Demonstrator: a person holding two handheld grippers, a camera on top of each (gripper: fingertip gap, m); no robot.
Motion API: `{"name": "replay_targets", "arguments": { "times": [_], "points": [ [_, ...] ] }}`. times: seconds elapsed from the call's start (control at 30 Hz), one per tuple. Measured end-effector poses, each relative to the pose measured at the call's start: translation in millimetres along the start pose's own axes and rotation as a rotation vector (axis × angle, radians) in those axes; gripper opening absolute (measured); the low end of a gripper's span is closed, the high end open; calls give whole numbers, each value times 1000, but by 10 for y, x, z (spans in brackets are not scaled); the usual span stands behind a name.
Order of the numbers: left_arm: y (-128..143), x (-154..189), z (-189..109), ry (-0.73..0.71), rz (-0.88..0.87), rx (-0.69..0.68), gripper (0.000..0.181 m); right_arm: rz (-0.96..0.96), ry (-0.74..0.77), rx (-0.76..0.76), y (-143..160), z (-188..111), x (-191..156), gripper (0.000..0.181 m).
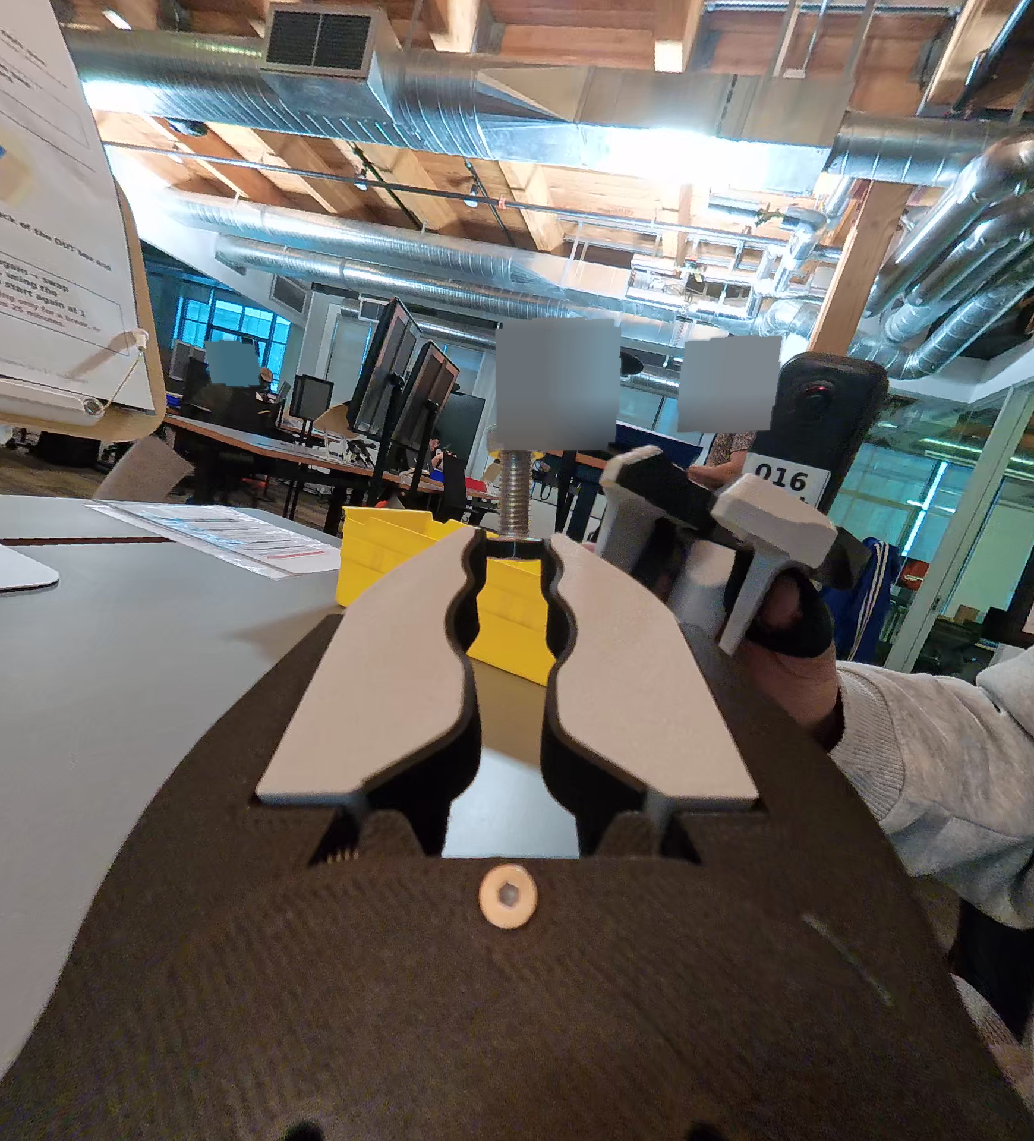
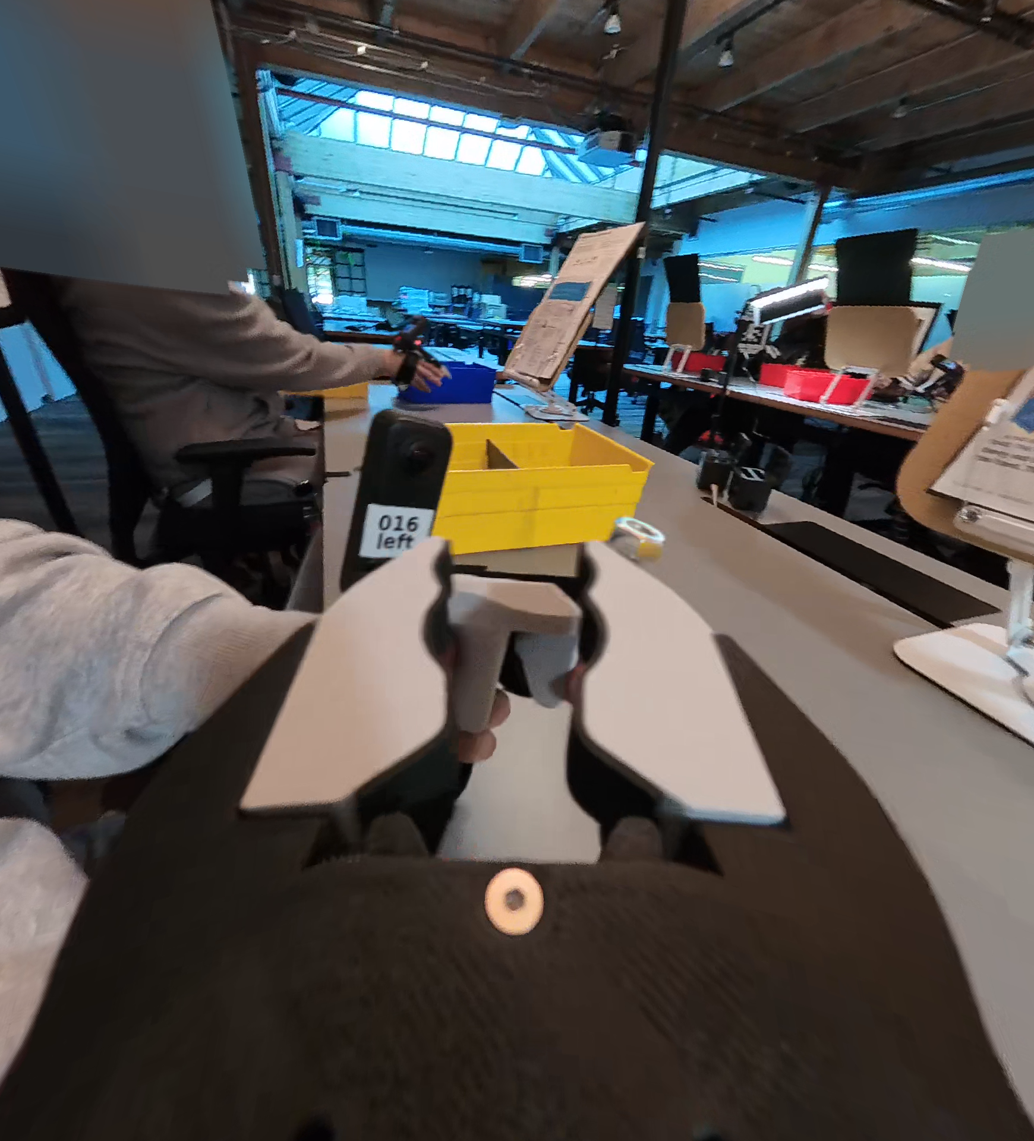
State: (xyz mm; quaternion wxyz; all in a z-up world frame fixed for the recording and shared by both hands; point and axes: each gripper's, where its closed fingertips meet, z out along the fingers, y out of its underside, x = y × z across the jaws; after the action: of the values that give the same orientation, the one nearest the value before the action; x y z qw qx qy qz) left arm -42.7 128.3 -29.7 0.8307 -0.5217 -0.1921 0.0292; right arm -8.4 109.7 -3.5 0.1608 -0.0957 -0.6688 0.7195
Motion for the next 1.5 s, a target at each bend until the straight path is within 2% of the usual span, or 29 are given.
{"name": "replay_targets", "arguments": {
  "times": [0.03, 0.1, 0.23, 0.3, 0.4, 0.43, 0.5, 0.53, 0.6, 0.73, 0.77, 0.87, 0.9, 0.93, 0.97, 1.0, 1.07, 1.2, 1.27, 1.37, 1.43, 1.47, 1.5],
  "points": [
    [-1, 0, -1, 0, 0, 0, 18, -14, -8, -5, -6, -9, -18, 25],
    [6, 13, 4, 4, 1, -3, 18, -30, 22, 3, -30, -22, 25, 27],
    [32, 40, 18, 14, 6, -14, 18, -27, 114, 56, -84, -31, 171, 66],
    [35, 36, 18, 11, 7, -16, 18, -15, 112, 41, -45, -4, 175, 79],
    [9, 8, 5, 2, -5, -3, 18, 0, 47, 19, -3, 33, 61, 72],
    [0, 3, 0, 1, -9, 1, 18, -11, 30, 24, -16, 23, 25, 63],
    [-2, -2, -2, -1, -8, 2, 18, -30, -16, 13, -17, 4, -49, 28],
    [3, 4, 0, 1, -7, 0, 18, -33, -5, 6, -15, 2, -34, 29],
    [15, 19, 8, 6, -5, -5, 18, -39, 36, 14, -31, -2, 31, 39],
    [29, 44, 17, 16, 3, -13, 18, -17, 119, 31, -19, 9, 170, 77],
    [31, 40, 17, 13, 4, -14, 17, -8, 112, 17, 12, 22, 167, 79],
    [25, 9, 11, -1, -2, -14, 18, 11, 51, 12, 23, 30, 65, 71],
    [27, 7, 9, 0, -1, -14, 17, -5, 29, 30, -17, 6, 20, 58],
    [23, 8, 9, 0, -1, -11, 17, -36, -9, 53, -66, -18, -53, 36],
    [18, 14, 10, 3, -4, -9, 18, -68, -24, 64, -102, -33, -95, 26],
    [18, 23, 11, 7, -4, -8, 18, -97, -6, 63, -119, -37, -84, 25],
    [26, 33, 16, 11, -1, -10, 18, -139, 49, 49, -114, -28, -18, 36],
    [19, 55, 17, 21, 4, -8, 17, -96, 135, 42, -42, 8, 132, 76],
    [23, 43, 16, 15, 6, -10, 17, -62, 113, 25, 13, 34, 118, 81],
    [13, 17, 8, 5, -1, -7, 18, -42, 48, 28, 2, 33, 18, 69],
    [9, 17, 7, 5, 0, -5, 18, -62, -13, 44, -48, -3, -80, 33],
    [10, 23, 8, 7, 0, -5, 18, -70, -12, 45, -64, -13, -81, 27],
    [14, 29, 10, 10, 0, -6, 18, -79, 11, 44, -71, -16, -48, 29]
  ]
}}
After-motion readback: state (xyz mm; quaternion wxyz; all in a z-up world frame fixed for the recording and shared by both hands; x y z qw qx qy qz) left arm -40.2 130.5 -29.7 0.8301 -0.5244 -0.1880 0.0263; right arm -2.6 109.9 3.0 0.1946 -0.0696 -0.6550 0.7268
